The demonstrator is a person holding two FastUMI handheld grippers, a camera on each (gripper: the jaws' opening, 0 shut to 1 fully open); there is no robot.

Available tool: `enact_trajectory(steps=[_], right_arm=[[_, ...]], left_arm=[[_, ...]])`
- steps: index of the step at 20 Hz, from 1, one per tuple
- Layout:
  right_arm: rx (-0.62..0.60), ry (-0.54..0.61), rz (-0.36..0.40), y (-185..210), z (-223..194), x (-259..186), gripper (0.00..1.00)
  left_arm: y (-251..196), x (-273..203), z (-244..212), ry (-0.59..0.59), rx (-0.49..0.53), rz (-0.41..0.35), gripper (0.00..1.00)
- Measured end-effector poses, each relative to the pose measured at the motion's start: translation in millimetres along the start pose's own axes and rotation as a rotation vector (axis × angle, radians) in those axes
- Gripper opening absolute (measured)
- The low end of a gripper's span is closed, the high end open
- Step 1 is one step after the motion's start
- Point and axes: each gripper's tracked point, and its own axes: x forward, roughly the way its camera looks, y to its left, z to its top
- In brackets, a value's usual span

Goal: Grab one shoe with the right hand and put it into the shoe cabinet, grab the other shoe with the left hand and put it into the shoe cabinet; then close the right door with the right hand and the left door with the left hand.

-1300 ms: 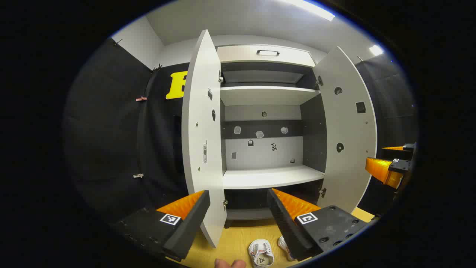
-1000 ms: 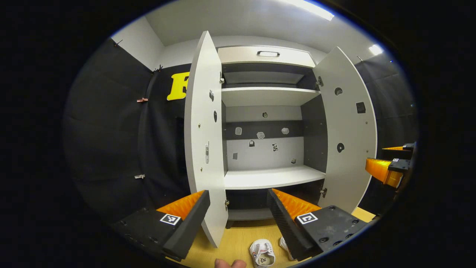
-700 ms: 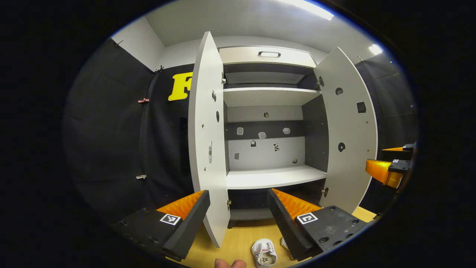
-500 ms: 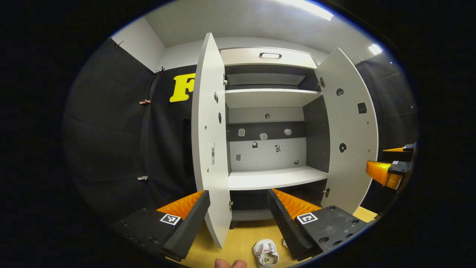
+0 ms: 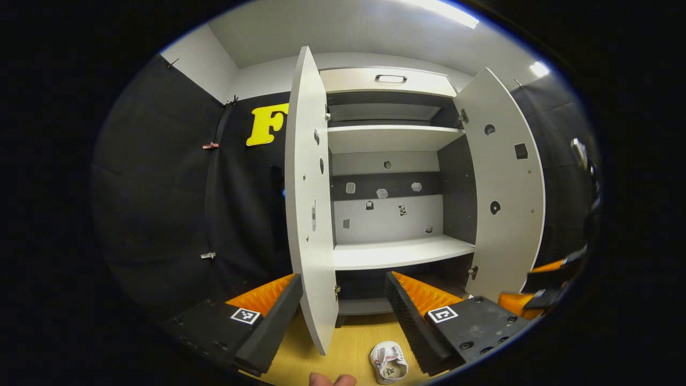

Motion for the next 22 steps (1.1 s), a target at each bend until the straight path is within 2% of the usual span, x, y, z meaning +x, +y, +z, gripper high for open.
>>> enact_trajectory(steps=[6, 8, 9, 10, 11, 13, 16, 17, 18, 19, 20, 21, 22], right_arm=[[0.052, 0.234, 0.066, 34, -120, 41, 0.96], [0.076, 0.288, 0.075, 43, -155, 59, 0.88], [0.094, 0.317, 0.076, 46, -172, 67, 0.78], [0.118, 0.352, 0.069, 49, -189, 75, 0.74], [0.139, 0.383, 0.058, 51, -205, 81, 0.59], [0.150, 0.430, 0.031, 50, -234, 97, 0.59], [0.152, 0.454, 0.013, 50, -257, 124, 0.57], [0.148, 0.454, 0.001, 50, -262, 131, 0.46], [0.151, 0.448, -0.009, 49, -266, 142, 0.46], [0.153, 0.443, -0.020, 48, -267, 153, 0.38], [0.159, 0.440, -0.024, 49, -272, 163, 0.38], [0.160, 0.438, -0.025, 52, -276, 172, 0.29], [0.147, 0.416, -0.031, 50, -274, 178, 0.38]], left_arm=[[18, -15, -19, 0.032, 0.002, 0.023, 0.97], [25, -20, -23, 0.038, -0.002, 0.037, 0.97], [28, -23, -24, 0.039, -0.009, 0.043, 0.97], [30, -25, -26, 0.042, -0.012, 0.047, 0.97], [32, -27, -28, 0.046, -0.012, 0.052, 0.97], [38, -30, -31, 0.052, -0.007, 0.064, 0.97], [43, -32, -39, 0.069, -0.002, 0.069, 0.97], [43, -31, -42, 0.076, -0.004, 0.067, 0.97], [44, -32, -45, 0.081, -0.006, 0.067, 0.97], [44, -32, -48, 0.086, -0.008, 0.065, 0.97], [44, -31, -50, 0.092, -0.007, 0.064, 0.97], [45, -31, -53, 0.099, -0.004, 0.064, 0.97], [47, -30, -56, 0.109, -0.001, 0.064, 0.97]])
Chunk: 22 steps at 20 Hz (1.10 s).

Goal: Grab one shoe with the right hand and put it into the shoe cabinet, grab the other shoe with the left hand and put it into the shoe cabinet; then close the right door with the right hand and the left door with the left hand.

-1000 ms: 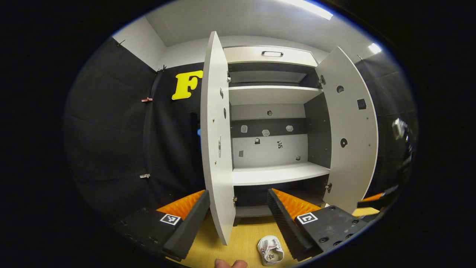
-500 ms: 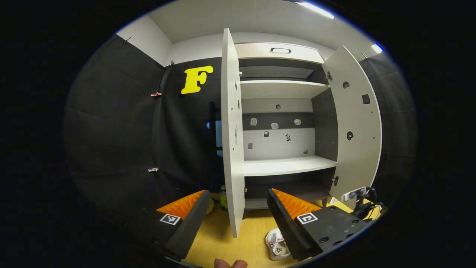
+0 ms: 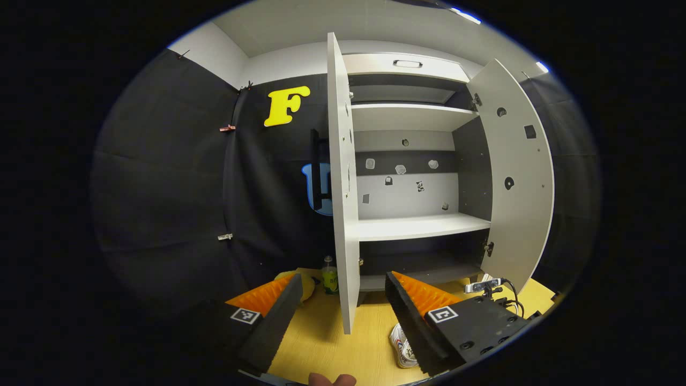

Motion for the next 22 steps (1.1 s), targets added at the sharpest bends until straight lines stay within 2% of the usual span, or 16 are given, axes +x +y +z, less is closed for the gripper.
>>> enact_trajectory(steps=[3, 4, 5, 6, 7, 9, 12, 16, 22], right_arm=[[-0.058, -0.055, -0.028, -3, 7, 6, 0.33], [-0.066, -0.068, -0.033, -3, 11, 17, 0.26], [-0.076, -0.083, 0.000, 3, 13, 18, 0.21], [-0.087, -0.070, 0.016, 6, 7, 18, 0.21], [-0.091, -0.077, 0.030, 3, 10, 17, 0.09], [-0.046, -0.044, 0.050, 2, 15, 14, 0.05], [0.015, -0.039, 0.076, -5, 32, -1, 0.05], [0.017, -0.080, 0.115, -8, 63, -43, 0.05], [-0.003, -0.168, 0.140, -8, 157, -120, 0.05]], left_arm=[[5, 3, -9, 0.027, 0.001, 0.010, 0.97], [7, 5, -12, 0.035, 0.002, 0.015, 0.97], [8, 6, -13, 0.043, 0.006, 0.020, 0.97], [10, 7, -15, 0.047, 0.013, 0.025, 0.97], [11, 8, -15, 0.050, 0.020, 0.028, 0.97], [10, 10, -16, 0.050, 0.023, 0.025, 0.97], [4, 13, -15, 0.049, 0.016, 0.008, 0.97], [-9, 19, -12, 0.043, 0.004, -0.019, 0.97], [-26, 25, -12, 0.038, -0.003, -0.052, 0.97]])
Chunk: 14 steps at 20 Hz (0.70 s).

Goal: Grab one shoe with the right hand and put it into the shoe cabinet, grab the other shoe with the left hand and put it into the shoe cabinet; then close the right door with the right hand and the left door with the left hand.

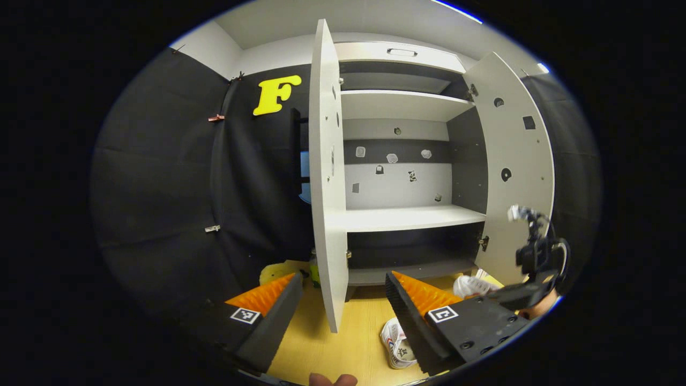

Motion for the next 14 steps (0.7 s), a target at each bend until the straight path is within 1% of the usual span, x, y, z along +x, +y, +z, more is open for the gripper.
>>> enact_trajectory(steps=[2, 4, 6, 8, 9, 14], right_arm=[[-0.018, -0.033, 0.003, 3, 44, -15, 0.05], [-0.007, -0.089, 0.016, 10, 96, -31, 0.05], [-0.007, -0.124, 0.029, 15, 144, -37, 0.05], [-0.021, -0.147, 0.030, 17, 188, -30, 0.05], [-0.038, -0.157, 0.015, 14, 208, -23, 0.05], [-0.094, -0.190, -0.034, -2, 296, 29, 0.05]], left_arm=[[-4, 3, 1, -0.005, 0.003, -0.008, 0.97], [-10, 4, 2, -0.007, -0.010, -0.020, 0.97], [-17, 6, 2, -0.005, -0.027, -0.035, 0.97], [-22, 7, 2, -0.001, -0.034, -0.044, 0.97], [-25, 9, 2, -0.001, -0.032, -0.046, 0.97], [-32, 13, 7, -0.003, -0.019, -0.053, 0.97]])
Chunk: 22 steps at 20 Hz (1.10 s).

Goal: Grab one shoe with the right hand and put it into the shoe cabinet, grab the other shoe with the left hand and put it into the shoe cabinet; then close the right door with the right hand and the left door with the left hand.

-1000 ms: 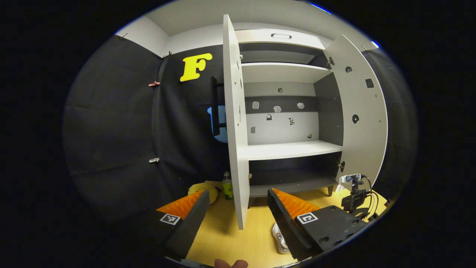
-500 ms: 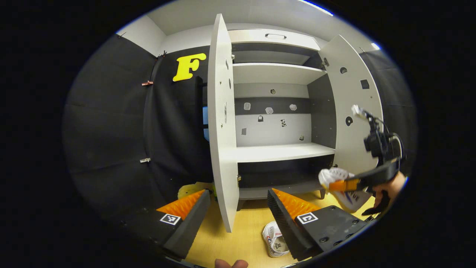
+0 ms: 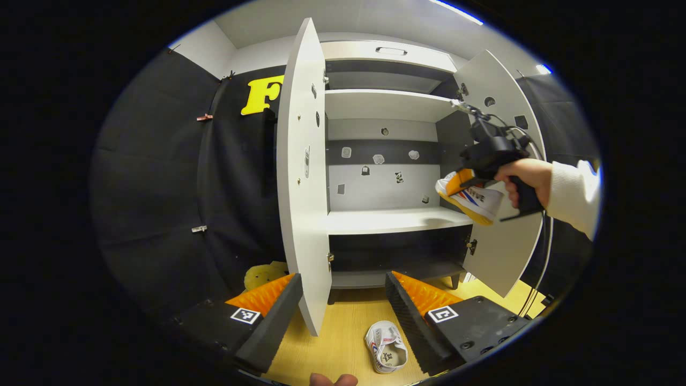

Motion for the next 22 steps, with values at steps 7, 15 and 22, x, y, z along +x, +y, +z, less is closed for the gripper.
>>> enact_trajectory(steps=[7, 15, 22], right_arm=[[-0.066, 0.097, -0.047, -20, 29, 113, 0.04], [-0.191, 0.247, -0.111, -30, -5, 200, 0.05], [-0.229, 0.283, -0.143, -20, -23, 221, 0.05]], left_arm=[[8, 8, 1, 0.007, -0.024, 0.034, 0.97], [21, 3, 2, 0.011, -0.023, 0.089, 0.97], [15, -3, 4, 0.029, -0.019, 0.108, 0.97]])
